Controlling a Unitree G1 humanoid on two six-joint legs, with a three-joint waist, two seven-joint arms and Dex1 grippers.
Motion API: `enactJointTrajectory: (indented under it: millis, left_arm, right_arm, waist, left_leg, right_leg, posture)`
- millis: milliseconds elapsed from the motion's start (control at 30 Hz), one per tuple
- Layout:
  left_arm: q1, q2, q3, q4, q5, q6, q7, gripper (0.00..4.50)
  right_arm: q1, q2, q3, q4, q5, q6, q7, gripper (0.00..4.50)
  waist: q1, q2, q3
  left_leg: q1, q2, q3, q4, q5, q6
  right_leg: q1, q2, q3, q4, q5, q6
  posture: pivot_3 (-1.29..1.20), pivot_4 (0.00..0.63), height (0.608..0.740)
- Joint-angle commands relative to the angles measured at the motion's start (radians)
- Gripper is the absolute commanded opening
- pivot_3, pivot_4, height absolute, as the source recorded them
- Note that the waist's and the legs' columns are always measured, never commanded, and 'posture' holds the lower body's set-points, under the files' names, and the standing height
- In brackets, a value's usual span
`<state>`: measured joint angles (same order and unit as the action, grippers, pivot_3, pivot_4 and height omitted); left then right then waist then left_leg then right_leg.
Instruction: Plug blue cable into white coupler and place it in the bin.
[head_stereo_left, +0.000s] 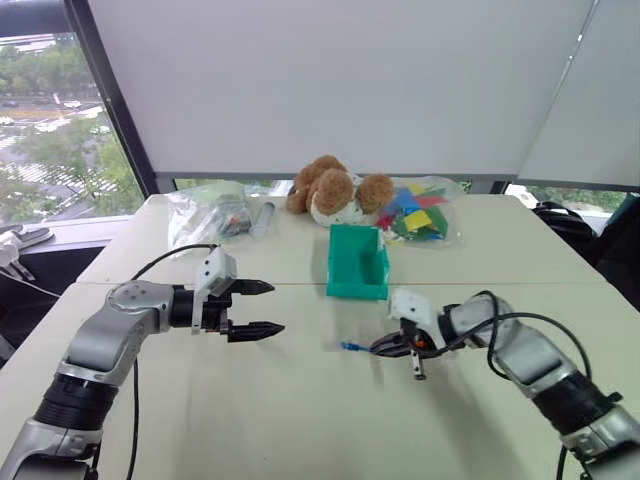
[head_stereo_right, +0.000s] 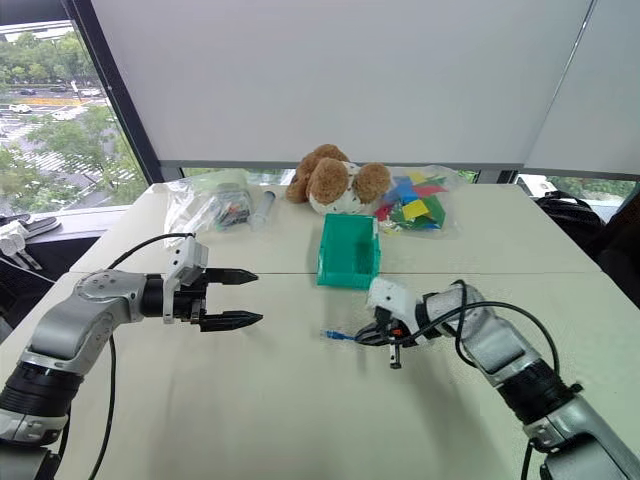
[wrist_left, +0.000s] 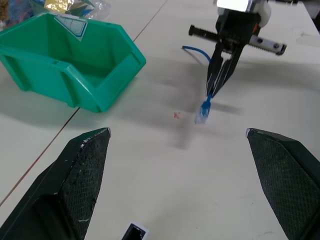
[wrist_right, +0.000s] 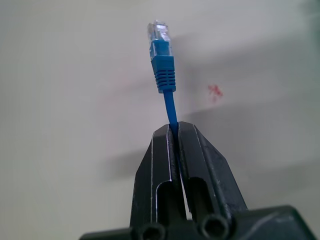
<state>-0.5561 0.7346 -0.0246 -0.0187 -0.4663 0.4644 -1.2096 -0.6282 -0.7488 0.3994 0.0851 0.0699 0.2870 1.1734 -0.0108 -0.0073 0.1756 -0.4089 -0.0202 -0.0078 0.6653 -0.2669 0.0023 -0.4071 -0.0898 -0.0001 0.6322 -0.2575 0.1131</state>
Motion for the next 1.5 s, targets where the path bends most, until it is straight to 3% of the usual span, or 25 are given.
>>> enactJointTrajectory:
  millis: [33, 233, 267, 333, 533, 700, 900, 1267, 1500]
  left_arm:
    - [-0.005, 0.013, 0.023, -0.034, -0.004, -0.01, 0.004, 4.5]
    - [0.019, 0.025, 0.02, -0.047, 0.006, -0.016, 0.011, 4.5]
    - [0.026, 0.027, 0.018, -0.046, 0.012, -0.023, 0.011, 4.5]
    - [0.036, 0.028, 0.019, -0.042, 0.023, -0.038, 0.017, 4.5]
    - [0.04, 0.045, 0.037, 0.034, 0.048, -0.103, -0.01, 4.5]
    - [-0.002, 0.038, 0.041, 0.208, 0.057, -0.186, -0.067, 4.5]
    - [-0.11, 0.006, -0.037, 0.528, 0.155, -0.366, -0.207, 4.5]
    - [-0.277, -0.104, -0.11, 0.969, 0.335, -0.68, -0.285, 4.5]
    - [-0.335, -0.156, -0.11, 1.129, 0.403, -0.793, -0.265, 4.5]
  right_arm:
    - [-0.043, 0.043, 0.024, 0.061, -0.048, -0.078, 0.019, 0.06]
    - [-0.064, 0.083, 0.039, 0.141, -0.096, -0.128, 0.045, 0.06]
    - [-0.067, 0.084, 0.038, 0.144, -0.101, -0.132, 0.049, 0.29]
    - [-0.072, 0.087, 0.031, 0.14, -0.101, -0.123, 0.059, 0.82]
    - [-0.067, 0.052, -0.062, -0.02, -0.032, -0.005, 0.075, 3.76]
    - [-0.033, 0.027, -0.172, -0.247, 0.123, 0.207, 0.086, 3.76]
    - [-0.009, 0.051, -0.256, -0.474, 0.305, 0.472, 0.002, 3.76]
    - [0.052, -0.006, -0.267, -0.54, 0.344, 0.513, -0.077, 3.76]
    - [0.073, -0.026, -0.267, -0.555, 0.357, 0.507, -0.108, 3.76]
  waist:
    - [-0.002, 0.0, 0.0]
    - [-0.002, 0.0, 0.0]
    - [-0.002, 0.0, 0.0]
    - [-0.002, 0.0, 0.0]
    - [-0.001, 0.0, 0.0]
    - [0.001, 0.0, 0.0]
    - [0.003, 0.0, 0.0]
    - [-0.001, 0.0, 0.0]
    - [0.0, -0.001, 0.0]
  left_leg:
    - [0.0, 0.0, 0.0, 0.0, 0.0, 0.0]
    - [0.001, 0.001, 0.0, 0.0, 0.0, 0.0]
    - [0.001, 0.001, 0.0, 0.0, 0.0, 0.0]
    - [0.001, 0.001, 0.0, 0.0, 0.0, 0.0]
    - [0.001, 0.001, 0.0, 0.0, 0.0, 0.0]
    - [0.001, 0.001, -0.001, 0.0, 0.0, 0.0]
    - [0.001, 0.001, -0.001, 0.0, 0.0, 0.0]
    - [0.0, 0.0, 0.0, 0.0, 0.0, 0.0]
    - [0.0, 0.0, 0.0, 0.0, 0.0, 0.0]
  right_leg:
    - [0.0, 0.0, 0.0, 0.0, 0.0, 0.0]
    - [0.0, 0.001, 0.0, 0.001, 0.0, 0.0]
    - [0.0, 0.001, 0.0, 0.001, 0.0, 0.0]
    - [0.0, 0.001, 0.0, 0.002, 0.0, 0.0]
    - [0.0, 0.001, 0.0, 0.002, 0.0, 0.0]
    - [-0.001, 0.001, 0.0, 0.002, 0.0, 0.0]
    - [-0.001, 0.001, -0.001, 0.002, 0.0, 0.0]
    - [-0.001, 0.001, -0.001, 0.003, 0.0, 0.0]
    - [-0.001, 0.001, -0.001, 0.003, 0.0, 0.0]
  posture:
    - [0.0, 0.15, 0.74]
    - [0.0, 0.15, 0.74]
    - [0.0, 0.15, 0.74]
    - [0.0, 0.15, 0.74]
    - [0.0, 0.15, 0.74]
    - [0.0, 0.15, 0.74]
    - [0.0, 0.15, 0.74]
    - [0.0, 0.15, 0.74]
    - [0.0, 0.15, 0.74]
